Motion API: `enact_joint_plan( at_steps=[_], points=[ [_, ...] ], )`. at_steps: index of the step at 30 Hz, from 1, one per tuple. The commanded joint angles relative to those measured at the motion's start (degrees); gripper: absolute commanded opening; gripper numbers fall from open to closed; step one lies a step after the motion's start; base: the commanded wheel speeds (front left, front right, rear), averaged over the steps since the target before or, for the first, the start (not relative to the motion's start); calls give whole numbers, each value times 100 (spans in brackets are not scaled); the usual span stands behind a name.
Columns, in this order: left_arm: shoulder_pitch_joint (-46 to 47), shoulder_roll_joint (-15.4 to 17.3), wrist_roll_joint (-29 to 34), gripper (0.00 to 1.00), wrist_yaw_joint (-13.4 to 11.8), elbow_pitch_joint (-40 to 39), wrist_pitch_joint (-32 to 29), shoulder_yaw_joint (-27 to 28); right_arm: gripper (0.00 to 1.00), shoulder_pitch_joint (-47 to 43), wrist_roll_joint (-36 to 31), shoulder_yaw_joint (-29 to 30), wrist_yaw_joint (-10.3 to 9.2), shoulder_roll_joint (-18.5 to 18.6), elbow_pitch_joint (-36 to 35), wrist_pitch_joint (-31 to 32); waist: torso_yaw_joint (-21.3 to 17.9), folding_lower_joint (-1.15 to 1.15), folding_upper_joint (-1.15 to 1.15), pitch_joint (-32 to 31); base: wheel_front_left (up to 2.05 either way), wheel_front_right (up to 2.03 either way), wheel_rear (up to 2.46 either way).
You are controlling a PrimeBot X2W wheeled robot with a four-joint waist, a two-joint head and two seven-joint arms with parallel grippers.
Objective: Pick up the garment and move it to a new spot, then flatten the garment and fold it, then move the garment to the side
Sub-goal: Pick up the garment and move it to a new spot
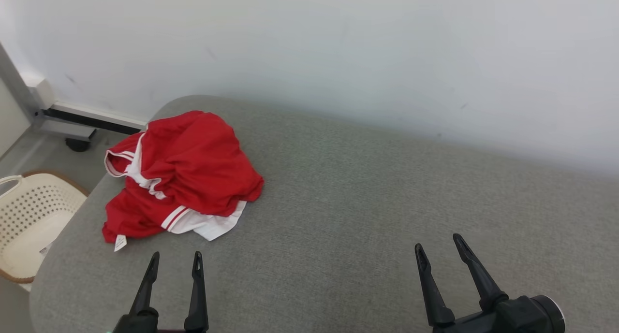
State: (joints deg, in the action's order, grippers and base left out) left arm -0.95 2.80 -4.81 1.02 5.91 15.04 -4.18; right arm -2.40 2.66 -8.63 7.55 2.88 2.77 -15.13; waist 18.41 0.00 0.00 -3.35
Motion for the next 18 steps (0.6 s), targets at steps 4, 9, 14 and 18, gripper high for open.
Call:
enact_joint_plan(
  at_steps=[4, 9, 14, 18],
  points=[
    [-8, 18, 98, 100, 35, 11, 11, 48, 100, -60, 43, -45, -12, -1, -4, -8, 236, 0, 0, 2, 0, 0, 0],
    [1, 17, 53, 100, -4, 43, 11, 56, 100, -45, 46, -52, -12, -1, -28, -8, 273, 0, 0, 35, 0, 0, 0],
    [178, 16, -24, 100, -72, 179, 11, 47, 100, -63, -22, -40, -12, -1, -26, -8, 251, 0, 0, 115, 0, 0, 0],
    [527, 19, -70, 100, 48, 411, 11, 126, 100, -74, -128, -36, -12, -1, -36, -8, 207, 0, 0, 290, 0, 0, 0]
  ],
)
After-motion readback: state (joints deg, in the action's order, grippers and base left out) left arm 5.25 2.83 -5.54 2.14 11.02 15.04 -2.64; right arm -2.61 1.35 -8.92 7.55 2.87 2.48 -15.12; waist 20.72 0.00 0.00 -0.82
